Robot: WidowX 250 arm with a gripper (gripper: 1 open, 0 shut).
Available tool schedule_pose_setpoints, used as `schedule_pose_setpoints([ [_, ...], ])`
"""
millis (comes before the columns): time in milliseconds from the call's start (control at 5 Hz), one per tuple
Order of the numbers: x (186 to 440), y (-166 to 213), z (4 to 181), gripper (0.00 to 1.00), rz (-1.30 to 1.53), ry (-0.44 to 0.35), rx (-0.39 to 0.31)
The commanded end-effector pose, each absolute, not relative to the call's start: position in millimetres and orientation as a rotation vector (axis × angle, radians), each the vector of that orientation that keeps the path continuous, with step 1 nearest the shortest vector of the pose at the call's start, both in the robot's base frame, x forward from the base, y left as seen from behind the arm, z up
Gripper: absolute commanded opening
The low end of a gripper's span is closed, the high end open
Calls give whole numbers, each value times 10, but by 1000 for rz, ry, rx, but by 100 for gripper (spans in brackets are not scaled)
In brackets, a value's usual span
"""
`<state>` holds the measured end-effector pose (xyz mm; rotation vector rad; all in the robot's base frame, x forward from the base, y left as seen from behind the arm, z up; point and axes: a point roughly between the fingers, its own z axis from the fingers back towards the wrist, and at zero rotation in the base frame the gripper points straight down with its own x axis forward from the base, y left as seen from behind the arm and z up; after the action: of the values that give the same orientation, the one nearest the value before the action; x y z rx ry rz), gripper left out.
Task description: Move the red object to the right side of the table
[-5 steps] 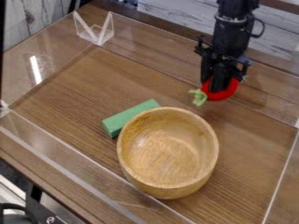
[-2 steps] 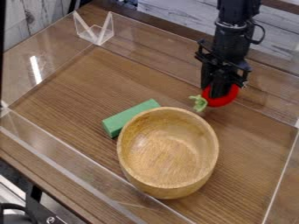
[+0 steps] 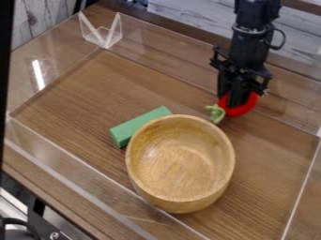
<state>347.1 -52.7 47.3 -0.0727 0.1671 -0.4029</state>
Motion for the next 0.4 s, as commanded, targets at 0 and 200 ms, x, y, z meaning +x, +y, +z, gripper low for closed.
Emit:
schedule_pose_setpoints([
  [0,3591,-572,612,0,-363,95,-72],
  [200,3543,-571,670,100,-384,98,-80],
])
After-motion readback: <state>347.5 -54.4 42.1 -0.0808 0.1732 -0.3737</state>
